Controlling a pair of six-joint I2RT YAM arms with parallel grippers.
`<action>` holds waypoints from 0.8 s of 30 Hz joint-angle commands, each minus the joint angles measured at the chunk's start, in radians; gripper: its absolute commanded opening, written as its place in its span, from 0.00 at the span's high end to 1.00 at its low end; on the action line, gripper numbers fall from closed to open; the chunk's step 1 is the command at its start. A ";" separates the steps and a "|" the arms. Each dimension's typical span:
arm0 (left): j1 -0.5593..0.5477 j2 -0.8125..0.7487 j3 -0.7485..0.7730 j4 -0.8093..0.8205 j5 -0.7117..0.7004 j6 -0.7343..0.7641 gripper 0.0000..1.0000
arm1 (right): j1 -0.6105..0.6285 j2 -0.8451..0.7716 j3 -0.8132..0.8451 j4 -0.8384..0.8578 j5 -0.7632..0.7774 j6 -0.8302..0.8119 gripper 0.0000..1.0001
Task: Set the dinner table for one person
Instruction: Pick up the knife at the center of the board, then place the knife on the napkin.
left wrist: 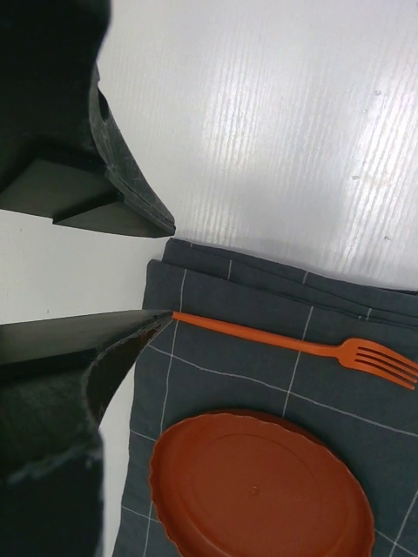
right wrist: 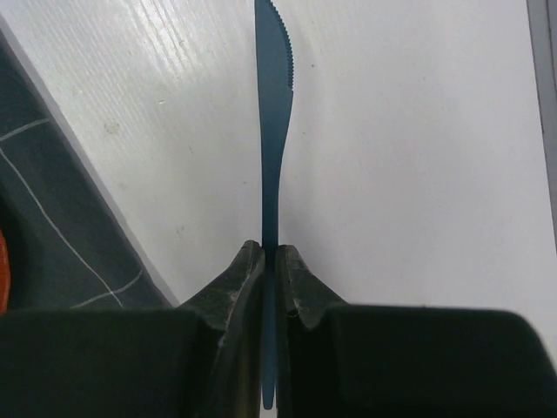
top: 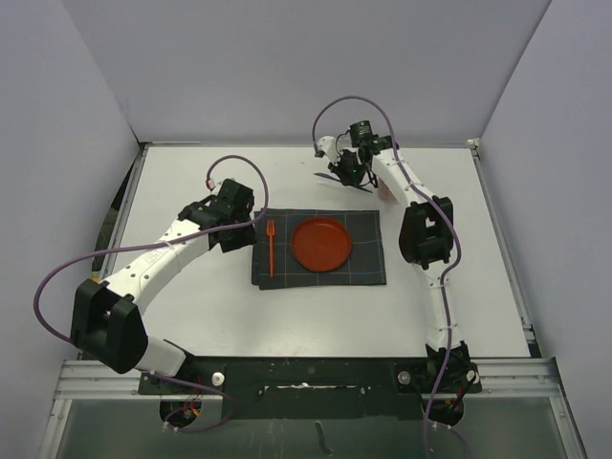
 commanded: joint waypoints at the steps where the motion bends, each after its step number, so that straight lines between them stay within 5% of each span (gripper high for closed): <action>1: -0.004 -0.071 0.005 0.047 0.004 0.003 0.62 | 0.009 -0.124 0.045 -0.023 0.030 -0.009 1.00; 8: -0.004 -0.099 0.015 0.039 0.002 0.026 0.62 | 0.005 -0.236 -0.022 -0.141 0.102 0.002 1.00; 17: -0.004 -0.150 0.021 0.029 0.010 0.045 0.62 | -0.004 -0.455 -0.357 -0.230 0.136 0.219 1.00; 24: -0.003 -0.183 -0.024 0.052 0.040 0.042 0.62 | -0.003 -0.514 -0.470 -0.360 0.130 0.334 1.00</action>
